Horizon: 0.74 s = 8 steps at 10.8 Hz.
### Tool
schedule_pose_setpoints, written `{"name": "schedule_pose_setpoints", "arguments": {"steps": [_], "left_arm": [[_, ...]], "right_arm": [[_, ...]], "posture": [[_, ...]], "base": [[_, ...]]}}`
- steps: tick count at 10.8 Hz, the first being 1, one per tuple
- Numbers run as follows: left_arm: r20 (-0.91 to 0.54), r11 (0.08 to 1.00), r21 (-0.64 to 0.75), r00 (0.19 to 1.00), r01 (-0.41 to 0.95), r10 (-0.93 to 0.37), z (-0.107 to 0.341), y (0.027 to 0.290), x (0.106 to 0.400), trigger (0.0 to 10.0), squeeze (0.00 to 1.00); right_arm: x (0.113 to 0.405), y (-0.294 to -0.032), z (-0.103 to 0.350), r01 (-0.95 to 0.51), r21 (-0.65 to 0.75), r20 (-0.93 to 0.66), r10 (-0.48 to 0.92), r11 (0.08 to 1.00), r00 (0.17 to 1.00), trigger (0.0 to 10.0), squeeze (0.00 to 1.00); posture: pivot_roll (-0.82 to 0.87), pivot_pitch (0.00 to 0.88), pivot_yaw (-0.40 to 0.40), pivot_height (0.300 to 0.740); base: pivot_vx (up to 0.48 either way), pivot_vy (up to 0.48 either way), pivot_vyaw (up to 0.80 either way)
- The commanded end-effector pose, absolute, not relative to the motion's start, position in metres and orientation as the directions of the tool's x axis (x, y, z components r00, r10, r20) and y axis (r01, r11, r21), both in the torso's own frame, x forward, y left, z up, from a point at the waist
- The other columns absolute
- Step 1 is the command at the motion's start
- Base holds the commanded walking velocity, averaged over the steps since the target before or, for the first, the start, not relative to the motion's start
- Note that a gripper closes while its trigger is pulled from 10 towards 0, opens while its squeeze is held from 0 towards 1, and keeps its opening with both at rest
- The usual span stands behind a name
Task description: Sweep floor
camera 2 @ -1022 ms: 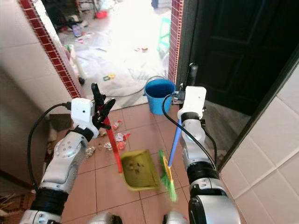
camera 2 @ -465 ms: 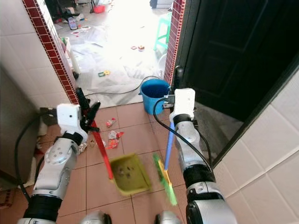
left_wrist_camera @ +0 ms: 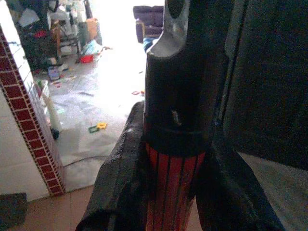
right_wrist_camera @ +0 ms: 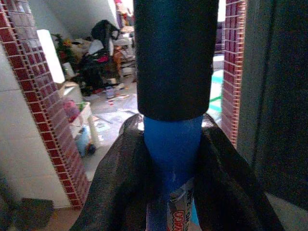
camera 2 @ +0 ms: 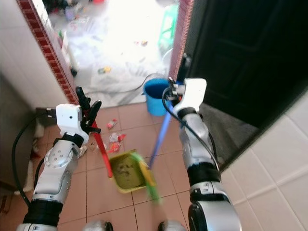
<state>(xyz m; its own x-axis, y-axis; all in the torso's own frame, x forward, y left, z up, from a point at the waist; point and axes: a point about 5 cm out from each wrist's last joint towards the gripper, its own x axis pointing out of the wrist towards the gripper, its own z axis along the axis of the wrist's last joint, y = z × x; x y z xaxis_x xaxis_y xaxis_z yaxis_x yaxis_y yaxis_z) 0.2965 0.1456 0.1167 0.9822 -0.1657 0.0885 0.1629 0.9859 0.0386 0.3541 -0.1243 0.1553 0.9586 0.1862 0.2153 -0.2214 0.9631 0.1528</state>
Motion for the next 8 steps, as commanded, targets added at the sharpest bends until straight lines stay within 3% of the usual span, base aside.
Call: {"name": "schedule_pose_setpoints", "arguments": {"steps": [1, 2, 3, 4, 8], "left_arm": [[0.173, 0.981, 0.012, 0.966, 0.193, -0.193, 0.134, 0.136, 0.302, 10.0, 0.0], [0.185, 0.982, 0.012, 0.964, 0.191, -0.19, 0.138, 0.136, 0.304, 10.0, 0.0], [0.213, 0.984, 0.009, 0.962, 0.176, -0.173, 0.146, 0.139, 0.306, 10.0, 0.0], [0.238, 0.985, 0.001, 0.957, 0.17, -0.165, 0.154, 0.14, 0.308, 10.0, 0.0], [0.388, 0.991, -0.012, 0.914, 0.137, -0.121, 0.202, 0.144, 0.317, 10.0, 0.0]], "right_arm": [[0.356, -0.123, 0.171, -0.233, 0.125, 0.277, 0.191, 0.965, 0.942, 10.0, 0.0], [0.353, -0.131, 0.166, -0.173, -0.035, 0.265, 0.177, 0.984, 0.948, 10.0, 0.0], [0.352, -0.142, 0.162, -0.107, -0.082, 0.254, 0.125, 0.991, 0.959, 10.0, 0.0], [0.351, -0.148, 0.159, -0.083, -0.089, 0.243, 0.102, 0.993, 0.965, 10.0, 0.0], [0.349, -0.16, 0.14, -0.029, -0.195, 0.177, 0.064, 0.98, 0.982, 10.0, 0.0]], "posture": [[-0.09, 0.034, -0.026, 0.74], [-0.08, 0.037, -0.026, 0.74], [-0.08, 0.041, -0.023, 0.74], [-0.08, 0.042, -0.021, 0.74], [-0.09, 0.037, -0.018, 0.74]], "base": [[0.334, 0.0, 0.0], [0.337, 0.0, 0.0], [0.345, 0.0, 0.0], [0.349, 0.0, 0.0], [0.392, 0.0, -0.58]]}}
